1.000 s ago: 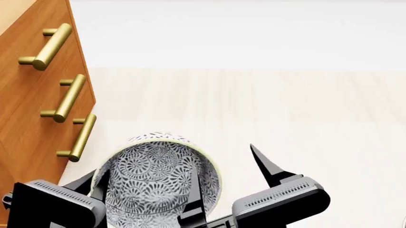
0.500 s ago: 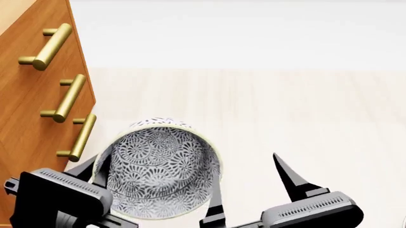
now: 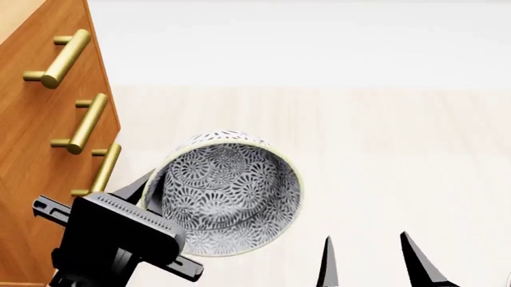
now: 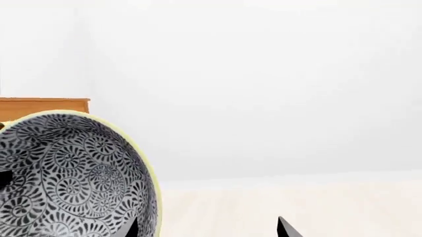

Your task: Put the bowl on top of the cabinet.

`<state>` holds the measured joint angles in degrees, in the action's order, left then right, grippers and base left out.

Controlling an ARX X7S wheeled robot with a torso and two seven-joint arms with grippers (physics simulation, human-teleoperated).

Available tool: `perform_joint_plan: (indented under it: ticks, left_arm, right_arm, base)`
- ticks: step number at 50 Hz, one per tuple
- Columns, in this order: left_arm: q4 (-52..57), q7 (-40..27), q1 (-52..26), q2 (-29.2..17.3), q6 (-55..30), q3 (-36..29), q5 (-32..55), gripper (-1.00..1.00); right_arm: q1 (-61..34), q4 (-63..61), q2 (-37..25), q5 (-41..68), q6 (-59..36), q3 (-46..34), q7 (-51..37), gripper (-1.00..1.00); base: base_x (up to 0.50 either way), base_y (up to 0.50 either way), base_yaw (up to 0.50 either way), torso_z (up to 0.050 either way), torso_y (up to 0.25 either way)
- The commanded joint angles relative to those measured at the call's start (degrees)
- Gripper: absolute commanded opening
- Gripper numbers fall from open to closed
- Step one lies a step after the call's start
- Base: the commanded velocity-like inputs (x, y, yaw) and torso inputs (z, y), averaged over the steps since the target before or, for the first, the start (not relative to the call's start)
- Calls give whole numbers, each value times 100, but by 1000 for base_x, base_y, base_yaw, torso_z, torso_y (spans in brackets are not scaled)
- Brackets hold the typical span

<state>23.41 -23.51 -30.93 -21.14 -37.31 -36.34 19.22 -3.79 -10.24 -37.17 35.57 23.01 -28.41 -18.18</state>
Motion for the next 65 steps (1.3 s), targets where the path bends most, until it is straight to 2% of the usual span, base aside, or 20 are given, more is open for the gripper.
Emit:
perform_joint_plan:
  ticks: [1,4,5,8,11,14,20,27,36,43,49,54,55,60,65]
  left_arm:
    - [-423,-91,-476,369,-416,-55,-98,-100]
    - [-392,-109,-560,386,-552,-63,-85,-100]
    - [-444,-315,-651,460,-876,-75,-169,-100]
    - [-378,-415,-738,527,-1143,-109,-178,-100]
    - [-394,-568,-898,607,-1445,-159,-260,-100]
    - [-466,-758,-1179,666,-1615,-430,-568,-100]
    - [-924,-1260,-2248,956,-2324,-1197,-1426,-100]
    - [-1193,-1066,-3157,1231,-2691,-1653,-1619,-100]
    - [-1592,-1010,-3922,1480,-2949,-1912,-1805,-100]
    - [-1799,-1016,-4507,1632,-3246,-2384,-2056,-100]
    - [-1804,-1023,-4780,1686,-3404,-2476,-2132,-100]
    - [-1924,-751,-4998,1753,-3660,-2352,-1936,-100]
    - [-2074,-609,-5057,1835,-3869,-2124,-1787,-100]
    - [-1883,-426,-5281,1779,-3861,-1833,-1635,-100]
    - [-1702,-310,-5567,1717,-4146,-1844,-1592,-100]
  right_arm:
    - [677,88,-132,868,797,408,202,100]
    - [761,118,-122,989,936,481,260,100]
    - [805,130,-117,1062,1000,503,311,100]
    - [1057,352,-41,1621,1380,661,670,100]
    - [981,403,-137,1787,1117,676,467,100]
    - [1088,335,-159,1925,1264,728,632,100]
    - [926,456,-76,1770,1150,676,558,100]
    - [979,402,-71,1748,1202,691,589,100]
    - [941,426,-29,1657,1181,700,528,100]
    - [1014,364,-55,1716,1239,739,578,100]
    - [1046,337,-63,1757,1260,761,603,100]
    - [1058,320,-57,1726,1256,761,592,100]
    - [1076,303,-61,1713,1265,762,593,100]
    - [1099,294,-70,1750,1286,780,625,100]
    - [1094,280,-47,1676,1267,754,616,100]
  base:
    - [0,0,0,0,0]
    - [0,0,0,0,0]
    - [0,0,0,0,0]
    - [0,0,0,0,0]
    - [0,0,0,0,0]
    - [0,0,0,0,0]
    - [0,0,0,0,2]
    - [0,0,0,0,0]
    - [0,0,0,0,1]
    - [0,0,0,0,0]
    - [0,0,0,0,0]
    - [0,0,0,0,0]
    - [0,0,0,0,0]
    - [0,0,0,0,2]
    - [0,0,0,2,0]
